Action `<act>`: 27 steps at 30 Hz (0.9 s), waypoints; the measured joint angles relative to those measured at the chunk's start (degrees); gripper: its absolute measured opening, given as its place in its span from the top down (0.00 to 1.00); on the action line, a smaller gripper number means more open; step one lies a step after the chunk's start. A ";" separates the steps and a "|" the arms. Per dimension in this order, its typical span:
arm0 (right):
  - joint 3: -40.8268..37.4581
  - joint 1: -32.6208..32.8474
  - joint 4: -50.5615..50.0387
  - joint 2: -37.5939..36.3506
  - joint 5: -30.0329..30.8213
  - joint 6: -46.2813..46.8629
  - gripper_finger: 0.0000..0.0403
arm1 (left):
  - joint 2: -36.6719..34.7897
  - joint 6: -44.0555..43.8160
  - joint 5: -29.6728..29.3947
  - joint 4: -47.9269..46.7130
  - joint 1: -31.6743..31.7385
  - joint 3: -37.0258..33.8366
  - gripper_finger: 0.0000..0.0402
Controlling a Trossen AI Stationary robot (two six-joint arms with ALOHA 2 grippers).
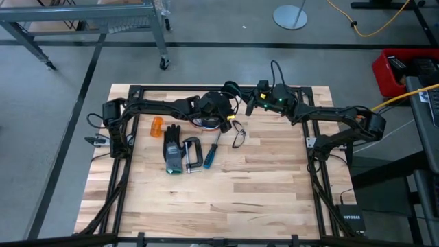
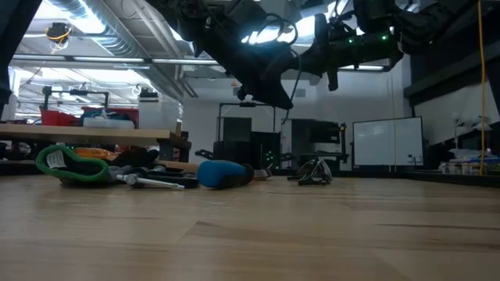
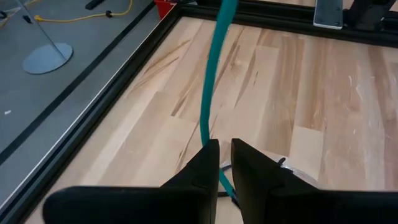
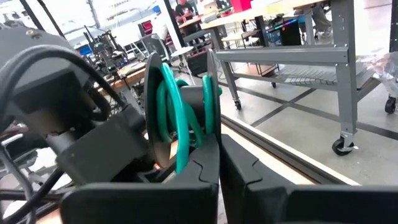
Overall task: Coil cords
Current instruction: Coil the wire in the cable spool
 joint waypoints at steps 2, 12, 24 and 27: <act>-0.03 -0.43 -0.19 -0.40 -0.69 -0.21 1.00 | 0.00 -0.06 -0.04 -0.04 -0.10 0.00 0.91; -0.03 -1.05 -0.56 -1.39 -4.35 -0.25 1.00 | -0.07 0.09 -0.03 -0.34 -1.05 0.02 0.91; -0.03 -0.95 -1.76 -1.33 -4.40 -1.62 1.00 | -0.15 -0.32 0.13 -3.14 -3.41 0.09 0.77; -0.03 -0.95 -1.86 -1.33 -4.41 -4.01 1.00 | -0.15 -7.50 0.14 -5.82 -3.79 0.09 0.75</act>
